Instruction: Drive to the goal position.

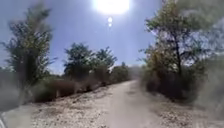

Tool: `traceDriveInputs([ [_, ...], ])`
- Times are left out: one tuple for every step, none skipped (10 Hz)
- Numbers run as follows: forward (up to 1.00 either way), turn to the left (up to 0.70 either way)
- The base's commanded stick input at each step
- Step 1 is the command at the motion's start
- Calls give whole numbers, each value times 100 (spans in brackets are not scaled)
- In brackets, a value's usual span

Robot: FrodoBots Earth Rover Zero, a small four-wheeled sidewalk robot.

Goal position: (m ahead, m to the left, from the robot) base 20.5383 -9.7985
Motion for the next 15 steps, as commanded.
traceDriveInputs([
  [44, 2],
  [44, 2],
  [44, 2],
  [44, 2],
  [44, 2],
  [44, 2],
  [44, 2],
  [44, 2],
  [44, 2],
  [44, 2],
  [44, 2],
  [44, 2],
  [44, 2],
  [44, 2],
  [44, 2],
])
